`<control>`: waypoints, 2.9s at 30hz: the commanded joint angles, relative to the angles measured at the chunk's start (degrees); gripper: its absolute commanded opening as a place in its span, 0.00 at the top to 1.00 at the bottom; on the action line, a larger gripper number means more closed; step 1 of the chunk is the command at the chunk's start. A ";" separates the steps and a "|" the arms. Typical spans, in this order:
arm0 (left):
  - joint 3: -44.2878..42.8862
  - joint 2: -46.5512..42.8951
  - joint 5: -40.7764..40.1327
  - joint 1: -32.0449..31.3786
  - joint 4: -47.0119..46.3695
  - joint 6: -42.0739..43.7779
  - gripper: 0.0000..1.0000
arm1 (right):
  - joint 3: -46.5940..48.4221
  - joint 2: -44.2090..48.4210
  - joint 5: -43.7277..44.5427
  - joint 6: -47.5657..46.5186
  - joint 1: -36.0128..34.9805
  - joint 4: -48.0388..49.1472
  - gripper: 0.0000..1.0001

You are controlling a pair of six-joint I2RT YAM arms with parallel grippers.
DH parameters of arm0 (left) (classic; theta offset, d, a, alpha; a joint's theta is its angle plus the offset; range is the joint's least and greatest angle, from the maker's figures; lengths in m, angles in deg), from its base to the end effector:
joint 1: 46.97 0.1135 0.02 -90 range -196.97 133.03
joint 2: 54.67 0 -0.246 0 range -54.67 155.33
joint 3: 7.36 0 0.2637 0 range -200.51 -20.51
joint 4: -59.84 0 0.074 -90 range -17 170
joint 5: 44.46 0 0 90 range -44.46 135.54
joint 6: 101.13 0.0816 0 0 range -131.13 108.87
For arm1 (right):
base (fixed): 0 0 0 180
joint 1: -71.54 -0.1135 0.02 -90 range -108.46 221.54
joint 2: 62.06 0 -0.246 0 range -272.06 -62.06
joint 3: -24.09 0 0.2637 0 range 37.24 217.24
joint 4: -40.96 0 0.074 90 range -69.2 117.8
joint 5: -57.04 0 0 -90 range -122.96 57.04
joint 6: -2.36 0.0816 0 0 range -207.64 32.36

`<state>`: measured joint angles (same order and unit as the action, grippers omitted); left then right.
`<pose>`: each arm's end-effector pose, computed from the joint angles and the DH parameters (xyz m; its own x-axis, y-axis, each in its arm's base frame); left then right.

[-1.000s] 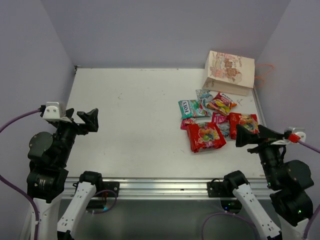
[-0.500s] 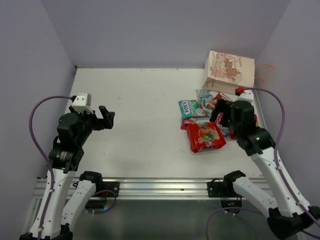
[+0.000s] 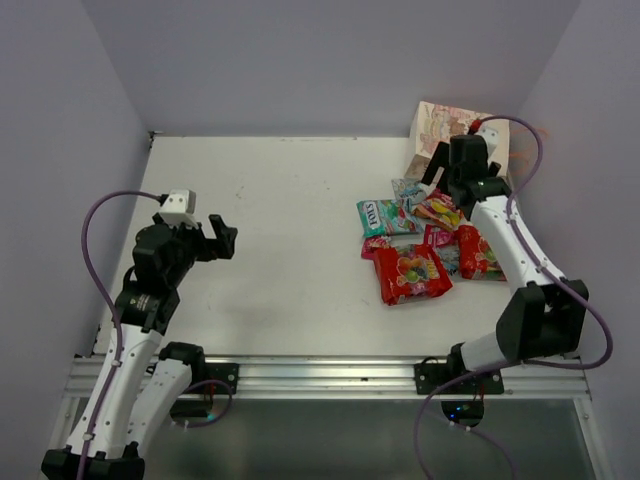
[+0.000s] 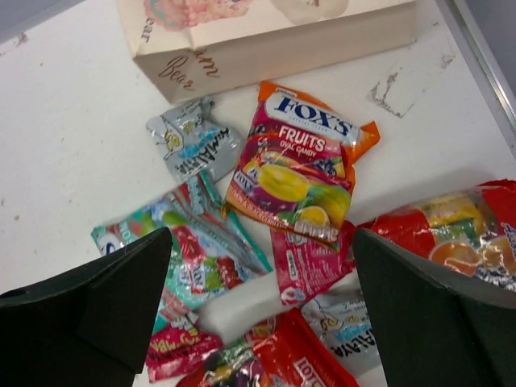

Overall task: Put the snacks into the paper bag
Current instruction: Pick up the paper bag from the center of the board.

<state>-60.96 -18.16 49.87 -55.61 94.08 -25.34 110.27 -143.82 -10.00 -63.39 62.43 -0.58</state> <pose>0.2193 -0.0396 0.2915 -0.3369 -0.1964 -0.9208 0.1428 0.9560 -0.2561 0.3670 0.0266 0.2873 -0.4770 0.3065 -0.8237 0.3918 0.9131 0.1129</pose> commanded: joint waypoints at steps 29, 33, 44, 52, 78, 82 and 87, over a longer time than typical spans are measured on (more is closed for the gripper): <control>1.25 0.31 2.25 -1.20 -3.15 0.68 0.00 | 17.05 -32.06 -25.84 2.21 30.37 25.12 0.06; 1.25 1.19 2.25 -1.20 -3.06 0.77 0.00 | 18.37 -34.69 -29.46 0.63 30.72 26.45 0.07; 0.81 3.04 1.99 -1.20 -2.71 0.86 0.00 | 22.15 -39.18 -32.81 -1.84 31.34 28.03 0.08; 0.72 3.48 1.99 -1.20 -2.71 0.86 0.00 | 23.29 -40.94 -32.89 -1.57 31.95 28.82 0.08; 0.54 5.59 1.73 -0.94 -2.62 0.95 0.00 | 29.71 -45.07 -46.51 -3.25 31.87 28.03 0.65; 0.63 5.41 1.73 -0.94 -2.62 0.86 0.00 | 29.01 -43.32 -48.88 -2.54 31.87 30.92 0.81; 0.63 4.97 1.73 -0.94 -2.54 0.86 0.00 | 28.22 -40.86 -51.08 -1.58 31.87 32.33 0.98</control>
<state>-59.95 -12.59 51.32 -56.49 93.47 -25.08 137.62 -189.83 -57.60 -65.78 94.13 27.86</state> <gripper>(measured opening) 0.997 0.052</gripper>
